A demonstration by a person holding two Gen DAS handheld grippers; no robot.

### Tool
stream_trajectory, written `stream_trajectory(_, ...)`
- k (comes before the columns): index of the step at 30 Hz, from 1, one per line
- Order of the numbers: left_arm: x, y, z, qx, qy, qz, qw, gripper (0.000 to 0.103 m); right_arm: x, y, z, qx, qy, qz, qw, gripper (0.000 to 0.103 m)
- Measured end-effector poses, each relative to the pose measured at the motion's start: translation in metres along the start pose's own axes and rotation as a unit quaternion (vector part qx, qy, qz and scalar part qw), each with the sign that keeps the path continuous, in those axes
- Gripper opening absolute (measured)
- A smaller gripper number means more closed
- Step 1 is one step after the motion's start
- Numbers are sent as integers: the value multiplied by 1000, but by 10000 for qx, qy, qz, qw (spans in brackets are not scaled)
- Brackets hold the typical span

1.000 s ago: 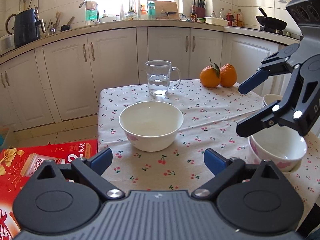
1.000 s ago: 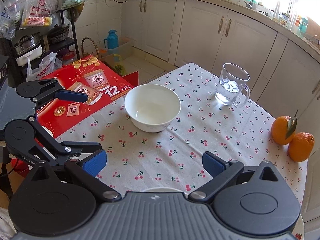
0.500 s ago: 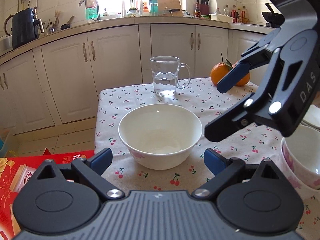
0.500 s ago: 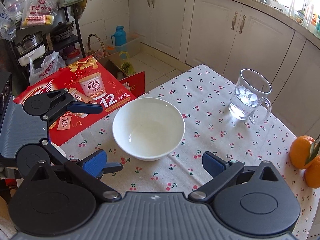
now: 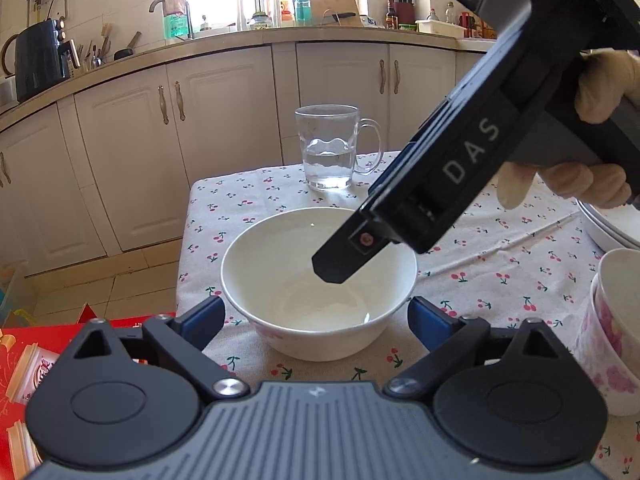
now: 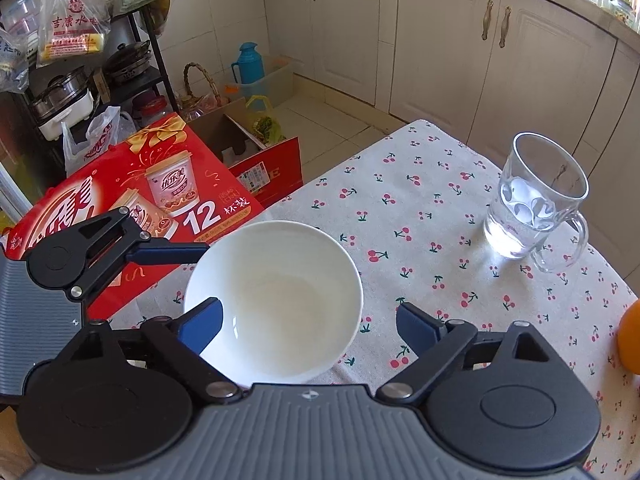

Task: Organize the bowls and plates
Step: 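Move the right gripper to another white bowl and grasp its rim, then lift the white bowl with the right gripper and carry it toward the bowl stack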

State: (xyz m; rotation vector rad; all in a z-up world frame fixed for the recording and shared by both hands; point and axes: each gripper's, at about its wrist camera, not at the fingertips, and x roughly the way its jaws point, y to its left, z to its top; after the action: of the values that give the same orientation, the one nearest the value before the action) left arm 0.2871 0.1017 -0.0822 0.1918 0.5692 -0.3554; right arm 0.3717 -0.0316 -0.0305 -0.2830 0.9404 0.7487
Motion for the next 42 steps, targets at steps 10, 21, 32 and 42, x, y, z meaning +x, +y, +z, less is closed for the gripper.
stream_trajectory(10,3,4,1,-142,28,-114,9998,95,18,-10,2,221,132,197,9995,79)
stream_trajectory(21,2,7,1,-207,-20,-187,9996,92,22,-9,5,243,146,303,9991,69)
stream_trajectory(32,1,7,2,-137,32,-191,9997,92,20,-12,3,331,125,372,9987,67)
stream_trajectory(42,-8,0,5,-26,111,-219,9997,91,11,-11,-3,398,125,483,9980,67)
